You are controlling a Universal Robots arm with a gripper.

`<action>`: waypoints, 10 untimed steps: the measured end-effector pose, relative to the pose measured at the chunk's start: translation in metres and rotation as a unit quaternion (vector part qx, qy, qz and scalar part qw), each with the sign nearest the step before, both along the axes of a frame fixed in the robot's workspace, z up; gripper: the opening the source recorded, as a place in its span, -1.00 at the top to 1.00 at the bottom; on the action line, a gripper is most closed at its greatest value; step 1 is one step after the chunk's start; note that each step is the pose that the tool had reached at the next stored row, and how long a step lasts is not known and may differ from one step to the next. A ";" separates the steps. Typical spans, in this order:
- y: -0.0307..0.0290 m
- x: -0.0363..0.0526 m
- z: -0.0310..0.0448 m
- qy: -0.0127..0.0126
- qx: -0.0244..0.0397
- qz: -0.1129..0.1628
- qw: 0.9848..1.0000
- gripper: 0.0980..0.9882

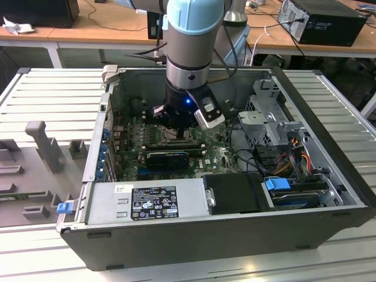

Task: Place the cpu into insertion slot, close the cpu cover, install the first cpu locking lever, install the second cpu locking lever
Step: 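Install the second cpu locking lever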

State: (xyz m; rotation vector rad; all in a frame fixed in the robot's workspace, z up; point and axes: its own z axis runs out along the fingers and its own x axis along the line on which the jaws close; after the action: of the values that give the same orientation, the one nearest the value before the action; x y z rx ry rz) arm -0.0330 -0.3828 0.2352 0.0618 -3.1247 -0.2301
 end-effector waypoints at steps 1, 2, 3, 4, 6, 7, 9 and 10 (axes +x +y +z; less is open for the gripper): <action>0.0000 -0.0018 -0.0004 0.000 0.000 0.000 1.000 0.98; 0.0000 -0.0030 -0.0006 0.000 0.000 0.001 1.000 0.98; 0.0000 -0.0041 -0.0009 0.000 0.000 0.001 1.000 0.98; 0.0001 -0.0052 -0.0014 0.000 0.000 0.001 1.000 0.98; 0.0001 -0.0092 -0.0035 0.000 0.000 0.002 1.000 0.98; 0.0000 -0.0100 -0.0049 0.000 0.000 0.002 1.000 0.98; 0.0001 -0.0106 -0.0066 0.000 0.001 0.003 1.000 0.98; 0.0000 -0.0118 -0.0078 0.000 0.002 0.004 1.000 0.98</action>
State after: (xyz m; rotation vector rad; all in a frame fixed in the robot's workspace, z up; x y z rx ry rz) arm -0.0448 -0.3828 0.2274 0.0731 -3.1235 -0.2350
